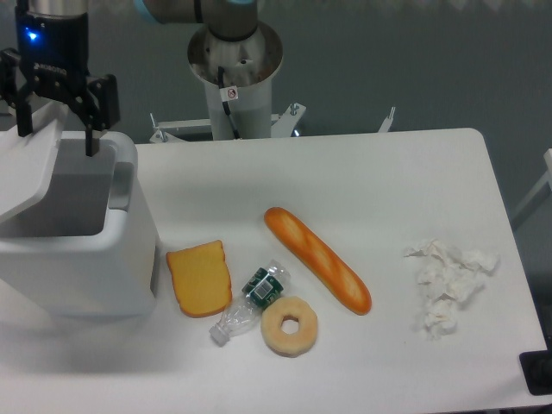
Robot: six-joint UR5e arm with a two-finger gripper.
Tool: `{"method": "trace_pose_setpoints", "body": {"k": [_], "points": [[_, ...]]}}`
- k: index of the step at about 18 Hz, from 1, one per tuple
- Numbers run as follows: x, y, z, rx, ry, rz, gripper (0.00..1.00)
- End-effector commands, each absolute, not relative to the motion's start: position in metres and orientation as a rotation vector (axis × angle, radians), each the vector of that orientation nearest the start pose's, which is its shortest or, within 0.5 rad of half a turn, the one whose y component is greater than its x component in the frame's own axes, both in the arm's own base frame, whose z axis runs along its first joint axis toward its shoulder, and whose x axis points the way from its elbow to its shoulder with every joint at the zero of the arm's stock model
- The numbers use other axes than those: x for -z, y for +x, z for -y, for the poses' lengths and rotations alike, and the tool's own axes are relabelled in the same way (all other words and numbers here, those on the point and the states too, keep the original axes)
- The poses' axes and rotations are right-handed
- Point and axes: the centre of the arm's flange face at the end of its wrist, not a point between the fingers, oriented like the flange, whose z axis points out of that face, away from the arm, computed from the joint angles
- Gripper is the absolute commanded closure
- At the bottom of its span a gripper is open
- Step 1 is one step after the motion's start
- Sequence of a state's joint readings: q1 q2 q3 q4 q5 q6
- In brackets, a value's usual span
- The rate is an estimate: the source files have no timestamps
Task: Close the trash can
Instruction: 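Push the raised lid forward and down with the gripper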
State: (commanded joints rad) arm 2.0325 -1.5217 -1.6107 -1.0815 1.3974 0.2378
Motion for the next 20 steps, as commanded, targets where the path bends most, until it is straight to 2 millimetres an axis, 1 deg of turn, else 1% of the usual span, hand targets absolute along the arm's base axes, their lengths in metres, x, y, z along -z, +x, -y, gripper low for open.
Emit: {"method": "trace_pose_setpoints", "body": {"k": [1, 3, 8, 9, 14, 20], "points": [[-0.547, -0.093, -0.523, -0.011, -2.614, 0.239, 0.0], [-0.547, -0.096, -0.523, -0.012, -2.615, 0.247, 0.0], [-0.543, -0.112, -0.523, -0.018, -2.618, 0.285, 0.0], [-0.54, -0.115, -0.524, -0.017, -2.623, 0.29, 0.0], [-0.529, -0.122, -0.53, -0.024, -2.643, 0.305, 0.0], [-0.526, -0.14, -0.528, -0.031, -2.644, 0.347, 0.0]]}}
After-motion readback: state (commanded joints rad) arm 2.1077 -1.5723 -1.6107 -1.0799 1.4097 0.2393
